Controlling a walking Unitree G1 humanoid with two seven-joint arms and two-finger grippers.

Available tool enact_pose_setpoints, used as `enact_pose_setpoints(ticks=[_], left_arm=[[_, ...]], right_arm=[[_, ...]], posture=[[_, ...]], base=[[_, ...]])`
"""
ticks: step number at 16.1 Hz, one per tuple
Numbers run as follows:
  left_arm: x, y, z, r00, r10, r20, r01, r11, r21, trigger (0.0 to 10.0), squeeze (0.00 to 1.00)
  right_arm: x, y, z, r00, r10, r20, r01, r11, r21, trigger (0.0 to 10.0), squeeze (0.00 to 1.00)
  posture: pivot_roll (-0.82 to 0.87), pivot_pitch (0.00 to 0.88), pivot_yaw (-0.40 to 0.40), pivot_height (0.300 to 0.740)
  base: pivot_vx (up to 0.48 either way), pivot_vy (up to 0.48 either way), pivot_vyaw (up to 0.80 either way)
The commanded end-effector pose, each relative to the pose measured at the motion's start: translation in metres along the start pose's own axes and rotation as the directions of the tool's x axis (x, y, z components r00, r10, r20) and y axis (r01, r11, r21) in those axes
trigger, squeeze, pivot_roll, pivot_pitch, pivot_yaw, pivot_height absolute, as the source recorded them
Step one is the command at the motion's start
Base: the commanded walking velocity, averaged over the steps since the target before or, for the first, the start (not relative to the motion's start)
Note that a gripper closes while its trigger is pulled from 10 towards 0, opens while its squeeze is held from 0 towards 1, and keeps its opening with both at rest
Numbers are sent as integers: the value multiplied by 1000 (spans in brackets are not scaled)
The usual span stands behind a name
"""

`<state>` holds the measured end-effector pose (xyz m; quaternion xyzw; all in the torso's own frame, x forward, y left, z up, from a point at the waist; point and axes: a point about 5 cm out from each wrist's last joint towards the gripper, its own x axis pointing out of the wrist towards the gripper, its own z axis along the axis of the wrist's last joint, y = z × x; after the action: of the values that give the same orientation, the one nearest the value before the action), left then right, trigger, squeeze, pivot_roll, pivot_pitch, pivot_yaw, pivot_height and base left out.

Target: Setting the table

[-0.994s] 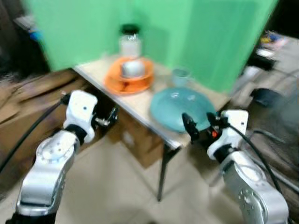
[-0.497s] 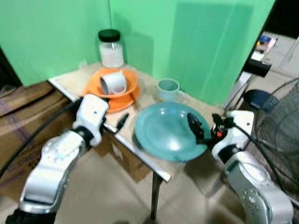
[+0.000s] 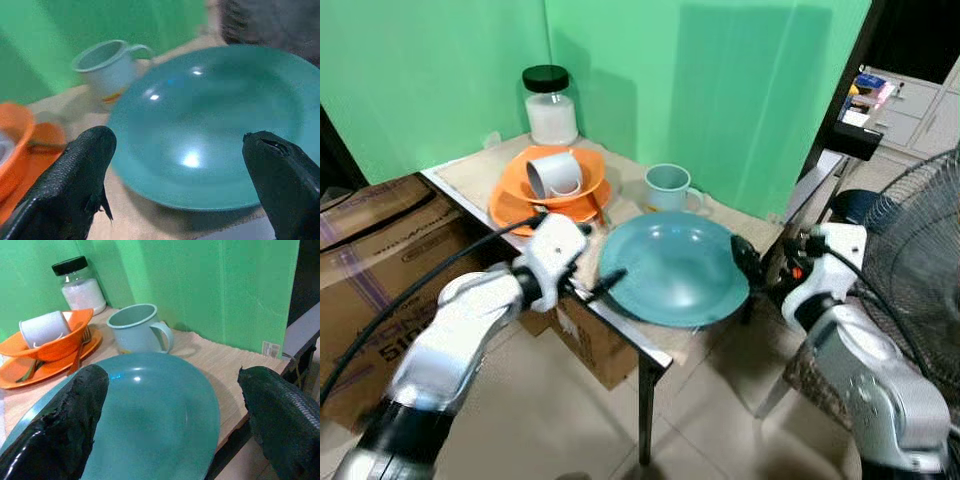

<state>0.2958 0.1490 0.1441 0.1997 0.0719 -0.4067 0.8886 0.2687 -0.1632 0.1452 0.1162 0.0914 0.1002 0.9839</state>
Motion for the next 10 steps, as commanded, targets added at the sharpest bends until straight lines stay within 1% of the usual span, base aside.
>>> enact_pose_setpoints(ticks=[1, 2, 3, 5, 6, 7, 9, 10], left_arm=[[7, -1, -1, 998, -60, 4, 60, 998, 18, 10000, 0], [12, -1, -5, 996, -92, -6, 92, 996, 20, 10000, 0], [14, -2, -7, 995, -100, -11, 100, 995, 17, 10000, 0], [21, 1, -22, 994, -95, -55, 96, 995, 17, 10000, 0], [22, 3, -26, 994, -93, -63, 95, 995, 16, 10000, 0], [23, 4, -35, 992, -97, -85, 99, 995, 14, 10000, 0], [23, 4, -45, 988, -108, -112, 110, 994, 13, 10000, 0], [23, 3, -48, 987, -113, -115, 115, 993, 13, 10000, 0]], right_arm=[[2, -5, 2, 1000, -23, 0, 23, 1000, -2, 10000, 0], [3, -5, 1, 1000, -27, -6, 27, 1000, -3, 10000, 0], [3, -5, 1, 1000, -27, -8, 27, 1000, -4, 10000, 0], [4, -4, -1, 999, -25, -21, 25, 1000, 8, 10000, 0], [4, -4, -1, 999, -25, -25, 26, 1000, 12, 10000, 0], [5, -5, -3, 999, -27, -41, 28, 999, 22, 10000, 0], [8, -5, -8, 996, -22, -91, 26, 999, 43, 10000, 0], [10, -3, -13, 989, 3, -148, 8, 997, 74, 10000, 0]], posture=[[65, 0, 3, 740], [65, 0, 3, 740], [52, 0, 9, 740], [40, 0, 15, 740], [40, 0, 15, 740], [35, 0, 16, 740], [32, 0, 15, 740], [33, 0, 12, 740]], base=[[0, 0, 0], [0, 0, 0], [0, 0, 0], [0, 0, 0], [0, 0, 0], [0, 0, 0], [0, 0, 0], [0, 0, 0]])
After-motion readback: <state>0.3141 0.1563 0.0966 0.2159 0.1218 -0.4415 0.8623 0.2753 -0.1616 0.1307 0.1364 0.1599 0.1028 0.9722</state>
